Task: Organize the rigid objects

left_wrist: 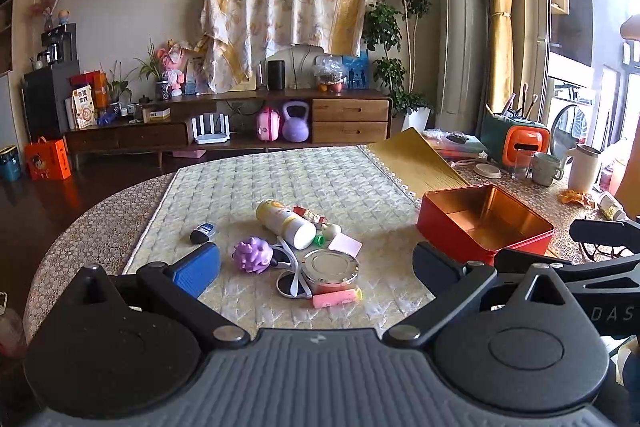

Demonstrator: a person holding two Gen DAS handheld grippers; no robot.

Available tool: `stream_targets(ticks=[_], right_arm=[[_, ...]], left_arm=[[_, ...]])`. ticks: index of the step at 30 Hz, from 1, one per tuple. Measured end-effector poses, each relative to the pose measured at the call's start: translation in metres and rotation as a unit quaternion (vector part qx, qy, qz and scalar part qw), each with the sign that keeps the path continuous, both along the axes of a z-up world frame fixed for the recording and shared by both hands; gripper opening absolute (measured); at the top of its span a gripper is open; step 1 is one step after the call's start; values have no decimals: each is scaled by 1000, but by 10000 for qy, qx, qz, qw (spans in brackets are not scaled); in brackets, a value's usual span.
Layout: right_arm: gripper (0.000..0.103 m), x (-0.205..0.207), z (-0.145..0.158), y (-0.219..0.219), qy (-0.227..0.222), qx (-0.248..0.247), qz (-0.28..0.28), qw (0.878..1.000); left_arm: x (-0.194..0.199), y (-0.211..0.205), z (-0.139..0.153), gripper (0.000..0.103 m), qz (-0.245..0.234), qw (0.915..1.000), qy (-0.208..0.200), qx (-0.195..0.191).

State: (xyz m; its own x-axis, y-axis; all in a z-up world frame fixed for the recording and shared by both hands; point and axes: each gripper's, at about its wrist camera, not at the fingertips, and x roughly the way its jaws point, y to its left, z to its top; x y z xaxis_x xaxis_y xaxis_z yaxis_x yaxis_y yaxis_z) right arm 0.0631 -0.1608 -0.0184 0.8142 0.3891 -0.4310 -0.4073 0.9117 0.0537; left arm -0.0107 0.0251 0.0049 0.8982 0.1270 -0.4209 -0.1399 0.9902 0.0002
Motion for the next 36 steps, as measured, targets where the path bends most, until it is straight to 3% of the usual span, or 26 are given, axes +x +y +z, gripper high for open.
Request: stream_targets(ticks=[21,31,36], right_arm=[[103,3,-10,-1,73,53,3,10000],[103,39,-25,15,283,-156,340,9989],[103,66,-34,32,525,-286,569,9966]], left_arm=[[5,-2,-10,103,-70,9999,121,-58],[45,19,-23,103,-82,9992,321,-211],[78,39,-33,103,21,9992,399,-32]])
